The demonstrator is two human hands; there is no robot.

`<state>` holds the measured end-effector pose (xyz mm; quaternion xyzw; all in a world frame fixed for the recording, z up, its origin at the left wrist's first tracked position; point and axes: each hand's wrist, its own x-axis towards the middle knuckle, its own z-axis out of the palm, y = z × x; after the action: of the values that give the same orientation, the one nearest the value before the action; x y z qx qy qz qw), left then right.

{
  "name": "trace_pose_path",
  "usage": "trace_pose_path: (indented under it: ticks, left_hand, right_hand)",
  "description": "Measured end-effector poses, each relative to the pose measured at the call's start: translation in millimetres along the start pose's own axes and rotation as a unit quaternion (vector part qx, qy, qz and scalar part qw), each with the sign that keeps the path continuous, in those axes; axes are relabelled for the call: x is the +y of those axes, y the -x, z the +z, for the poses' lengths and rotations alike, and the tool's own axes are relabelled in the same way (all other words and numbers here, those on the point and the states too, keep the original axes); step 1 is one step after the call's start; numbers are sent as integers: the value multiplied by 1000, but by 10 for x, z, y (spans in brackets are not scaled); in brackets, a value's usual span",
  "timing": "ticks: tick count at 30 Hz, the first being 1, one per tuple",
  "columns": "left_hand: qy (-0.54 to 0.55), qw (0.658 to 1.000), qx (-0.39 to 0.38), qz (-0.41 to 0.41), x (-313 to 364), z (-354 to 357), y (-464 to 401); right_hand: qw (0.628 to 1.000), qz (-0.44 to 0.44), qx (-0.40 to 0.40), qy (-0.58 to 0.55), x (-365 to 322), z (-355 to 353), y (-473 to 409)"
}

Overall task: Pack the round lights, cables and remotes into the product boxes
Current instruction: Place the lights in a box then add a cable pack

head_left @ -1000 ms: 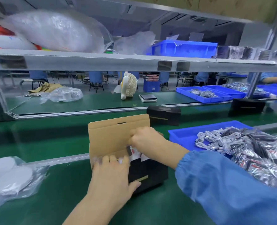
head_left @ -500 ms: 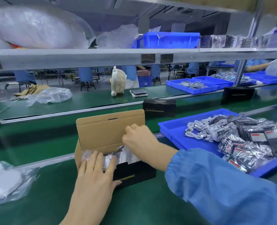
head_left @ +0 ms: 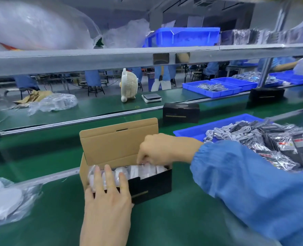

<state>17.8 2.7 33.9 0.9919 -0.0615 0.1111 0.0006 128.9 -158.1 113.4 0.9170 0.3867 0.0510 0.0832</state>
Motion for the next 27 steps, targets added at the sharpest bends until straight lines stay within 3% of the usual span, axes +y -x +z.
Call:
trace_pose_path:
  ticks: [1,3,4,5,7,9,10,13,15,17,19,20,22,25,27]
  left_hand:
    - [-3,1000,-3,2,19,-29,-15]
    - [-30,999,11,-7,64,-107,-45]
    - [-40,998,35,-16,59,-96,-99]
    - [-28,997,70,-16,20,-69,-146]
    - [-1,996,87,-11,-22,-47,-217]
    - [-14,996,83,2,-22,3,-245]
    - [-15,997,81,7,-17,13,-267]
    - [32,993,104,39,-105,47,-374]
    - [41,990,122,60,-201,76,-444]
    - [49,987,128,80,-231,60,-468]
    - [54,984,137,99,-228,59,-455]
    - [56,981,146,111,-218,68,-436]
    - [61,975,165,134,-143,71,-357]
    - [48,968,171,178,92,38,-201]
    - [17,969,138,204,245,16,-93]
  right_hand:
    - [993,20,87,-78,187,-79,98]
    - [931,108,307,-168,669,-102,316]
    - [910,184,340,-149,924,-29,435]
    - [914,275,283,-92,1175,97,558]
    - [915,402,19,3,1496,507,764]
    - [902,405,-140,51,1584,966,919]
    - [905,394,-145,71,1598,1103,954]
    - [912,392,-60,104,1612,1113,919]
    - [901,426,85,-19,1555,939,874]
    - [836,369,325,-242,1295,607,842]
    - [777,208,471,-363,814,154,823]
    - [782,126,484,-372,555,-28,796]
    - [846,26,431,-312,106,-238,625]
    - [963,48,239,-114,-279,-219,146]
    - [984,68,165,-20,-417,-127,-82]
